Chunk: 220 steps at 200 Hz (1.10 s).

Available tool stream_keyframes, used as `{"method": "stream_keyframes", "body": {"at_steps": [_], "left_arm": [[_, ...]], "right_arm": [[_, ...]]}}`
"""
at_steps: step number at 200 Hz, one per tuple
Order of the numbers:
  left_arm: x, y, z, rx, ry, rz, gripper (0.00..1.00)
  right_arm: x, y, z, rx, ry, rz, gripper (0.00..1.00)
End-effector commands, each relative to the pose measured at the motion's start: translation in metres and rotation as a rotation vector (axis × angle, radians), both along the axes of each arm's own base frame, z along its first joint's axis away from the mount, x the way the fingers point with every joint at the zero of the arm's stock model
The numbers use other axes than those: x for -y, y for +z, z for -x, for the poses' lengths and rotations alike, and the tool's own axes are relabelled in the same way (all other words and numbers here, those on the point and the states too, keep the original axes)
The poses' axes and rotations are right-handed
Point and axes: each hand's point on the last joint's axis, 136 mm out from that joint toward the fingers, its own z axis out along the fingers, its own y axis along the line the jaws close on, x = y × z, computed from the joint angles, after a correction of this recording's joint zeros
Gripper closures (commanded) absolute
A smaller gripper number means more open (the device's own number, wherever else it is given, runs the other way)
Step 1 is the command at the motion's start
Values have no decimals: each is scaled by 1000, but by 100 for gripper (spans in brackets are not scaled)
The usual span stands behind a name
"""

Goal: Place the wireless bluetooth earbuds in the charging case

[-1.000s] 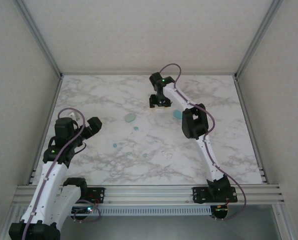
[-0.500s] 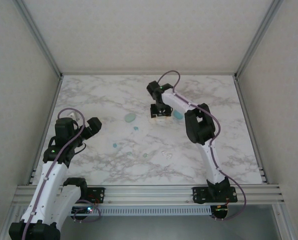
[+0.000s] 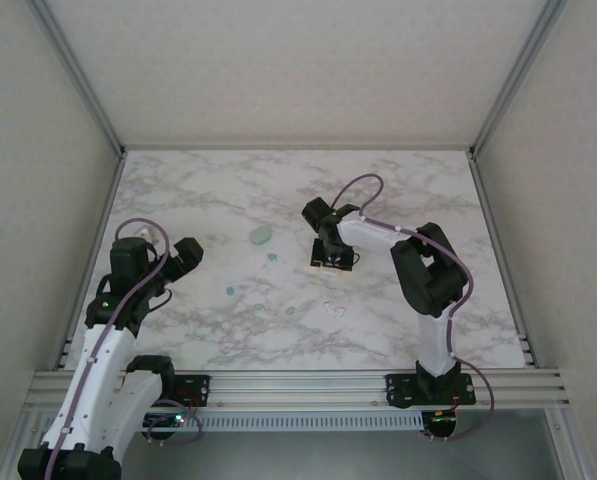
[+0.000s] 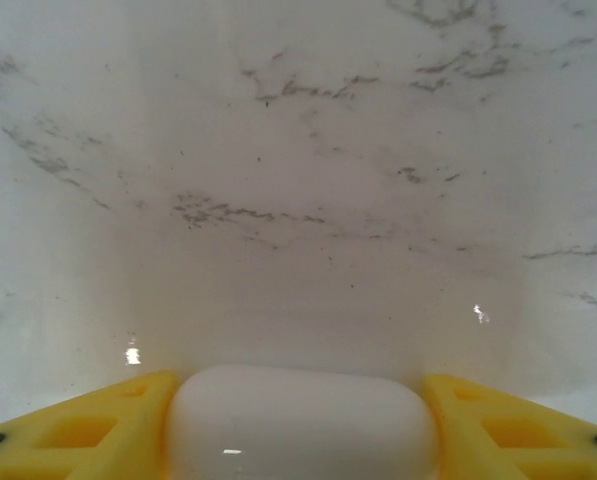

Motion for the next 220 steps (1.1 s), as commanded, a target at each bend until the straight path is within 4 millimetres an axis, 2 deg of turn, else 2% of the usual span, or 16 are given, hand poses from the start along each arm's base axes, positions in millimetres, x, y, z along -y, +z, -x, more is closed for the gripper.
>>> {"method": "stream_keyframes", "body": {"at_steps": [1, 14, 31, 64, 87, 116, 130, 140, 172, 197, 212, 220], "left_arm": [[1, 8, -3, 9, 9, 15, 0], [1, 9, -4, 8, 11, 17, 0], [0, 8, -4, 6, 15, 14, 0], [-2, 8, -6, 3, 29, 15, 0], [-2, 7, -10, 2, 39, 22, 0], [-1, 5, -13, -12, 42, 35, 0], [0, 4, -14, -16, 42, 37, 0], [0, 3, -15, -15, 44, 39, 0], [2, 7, -17, -1, 38, 54, 0], [5, 9, -21, 16, 31, 72, 0], [4, 9, -21, 17, 37, 70, 0], [3, 9, -21, 13, 42, 66, 0]], "right_arm": [[0, -4, 3, 20, -82, -26, 44], [-1, -5, 6, 12, -92, -40, 44], [-5, -1, 12, -12, -87, -71, 30], [-12, 11, 22, -34, -70, -136, 28], [-27, 18, 29, -69, -32, -221, 28], [-31, 24, 38, -80, -28, -262, 25], [-41, 32, 41, -77, 38, -315, 25], [-38, 37, 41, -71, 68, -300, 25], [-2, 57, 25, 94, 357, -59, 24], [1, 63, 14, 175, 712, 59, 23], [-4, 56, 20, 159, 942, 73, 24], [-5, 51, 22, 151, 1004, 75, 24]]}}
